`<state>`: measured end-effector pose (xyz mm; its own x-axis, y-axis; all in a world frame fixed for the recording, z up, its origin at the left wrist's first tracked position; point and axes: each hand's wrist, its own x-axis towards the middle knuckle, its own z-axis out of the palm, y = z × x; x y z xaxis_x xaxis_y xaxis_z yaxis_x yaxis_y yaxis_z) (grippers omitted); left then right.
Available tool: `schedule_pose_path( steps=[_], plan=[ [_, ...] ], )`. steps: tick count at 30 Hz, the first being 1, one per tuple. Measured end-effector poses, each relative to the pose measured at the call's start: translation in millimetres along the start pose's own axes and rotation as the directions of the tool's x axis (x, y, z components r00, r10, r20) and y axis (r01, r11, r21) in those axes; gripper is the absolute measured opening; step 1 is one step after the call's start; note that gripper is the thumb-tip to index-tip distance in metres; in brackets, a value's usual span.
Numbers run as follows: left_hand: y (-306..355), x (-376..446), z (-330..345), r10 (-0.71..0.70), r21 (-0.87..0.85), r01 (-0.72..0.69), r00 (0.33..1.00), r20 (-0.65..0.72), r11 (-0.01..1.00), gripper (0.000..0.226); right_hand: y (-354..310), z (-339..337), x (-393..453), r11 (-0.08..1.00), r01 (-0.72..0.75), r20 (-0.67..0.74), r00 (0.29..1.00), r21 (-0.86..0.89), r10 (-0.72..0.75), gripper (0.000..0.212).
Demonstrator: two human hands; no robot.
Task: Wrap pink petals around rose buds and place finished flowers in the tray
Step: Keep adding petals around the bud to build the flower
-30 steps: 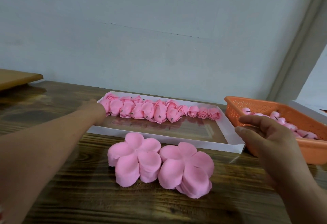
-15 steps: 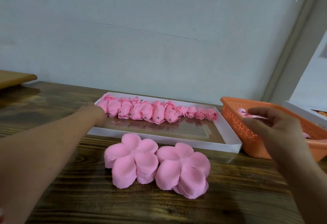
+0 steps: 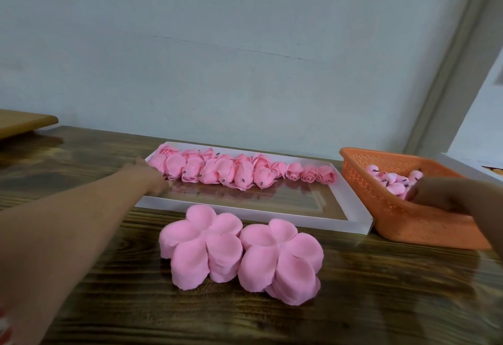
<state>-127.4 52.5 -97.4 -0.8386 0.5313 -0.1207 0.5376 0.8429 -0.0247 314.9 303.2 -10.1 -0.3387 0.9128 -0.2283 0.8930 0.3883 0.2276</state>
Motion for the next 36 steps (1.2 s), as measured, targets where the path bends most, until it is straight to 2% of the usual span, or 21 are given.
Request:
schedule_pose_path(
  steps=[3, 5, 7, 11, 13, 15, 17, 18, 20, 22, 25, 28, 32, 34, 36],
  plan=[
    [1, -1, -1, 0.023, 0.026, -0.023, 1.0, -0.013, 0.999, 0.083, 3, -2, 8, 0.997, 0.002, -0.016, 1.0, 0.074, -0.001, 0.033],
    [1, -3, -3, 0.051, 0.023, -0.051, 0.999, -0.002, 0.998, 0.084, 0, -5, 12, 0.97, 0.01, -0.002, 1.0, 0.243, -0.01, 0.018],
    [0, -7, -7, 0.089, 0.01, -0.089, 0.996, 0.003, 0.996, 0.083, -6, -5, 12, 0.948, 0.036, -0.011, 0.999, 0.316, -0.034, 0.015],
    [4, -27, -17, 0.165, -0.003, -0.165, 0.985, -0.041, 0.986, 0.065, -18, -5, 12, 0.964, 0.055, -0.071, 0.997, 0.261, -0.037, 0.019],
    [4, -39, -28, 0.185, -0.085, -0.191, 0.98, -0.069, 0.978, 0.051, -20, -5, 10, 0.969, 0.039, -0.057, 0.998, 0.245, -0.026, 0.021],
    [4, -57, -46, 0.19, -0.135, -0.215, 0.966, -0.177, 0.967, 0.038, -18, -5, 8, 0.978, 0.02, -0.039, 0.999, 0.208, -0.012, 0.024],
    [7, -79, -60, 0.288, -0.042, -0.324, 0.886, -0.362, 0.945, 0.029, -19, -5, 2, 0.983, 0.003, -0.038, 0.999, 0.184, 0.004, 0.027],
    [11, -91, -63, 0.375, -0.045, -0.427, 0.834, -0.404, 0.903, 0.025, -20, -5, -1, 0.983, 0.009, -0.046, 0.999, 0.181, 0.0, 0.028],
    [17, -118, -63, 0.583, -0.11, -0.651, 0.732, -0.352, 0.751, 0.016, -21, -6, -6, 0.979, 0.009, -0.07, 0.998, 0.201, 0.005, 0.029],
    [21, -141, -54, 0.714, -0.153, -0.756, 0.653, -0.254, 0.637, 0.016, -18, -8, -2, 0.951, 0.005, -0.115, 0.993, 0.308, 0.032, 0.025],
    [26, -156, -37, 0.765, -0.159, -0.792, 0.611, -0.203, 0.59, 0.024, -15, -14, -5, 0.855, 0.043, -0.328, 0.932, 0.517, 0.151, 0.017],
    [31, -161, -25, 0.756, -0.143, -0.774, 0.634, -0.162, 0.617, 0.028, -14, -16, -11, 0.835, 0.17, -0.559, 0.808, 0.523, 0.185, 0.017],
    [35, -158, -19, 0.713, -0.111, -0.733, 0.679, -0.173, 0.671, 0.028, -15, -14, -21, 0.803, 0.274, -0.664, 0.723, 0.529, 0.191, 0.013],
    [39, -157, -17, 0.709, -0.125, -0.731, 0.681, -0.184, 0.67, 0.025, -17, -13, -25, 0.789, 0.309, -0.69, 0.698, 0.53, 0.19, 0.013],
    [43, -155, -14, 0.718, -0.108, -0.744, 0.666, -0.202, 0.659, 0.014, -23, -11, -30, 0.776, 0.336, -0.698, 0.693, 0.534, 0.18, 0.014]
  ],
)
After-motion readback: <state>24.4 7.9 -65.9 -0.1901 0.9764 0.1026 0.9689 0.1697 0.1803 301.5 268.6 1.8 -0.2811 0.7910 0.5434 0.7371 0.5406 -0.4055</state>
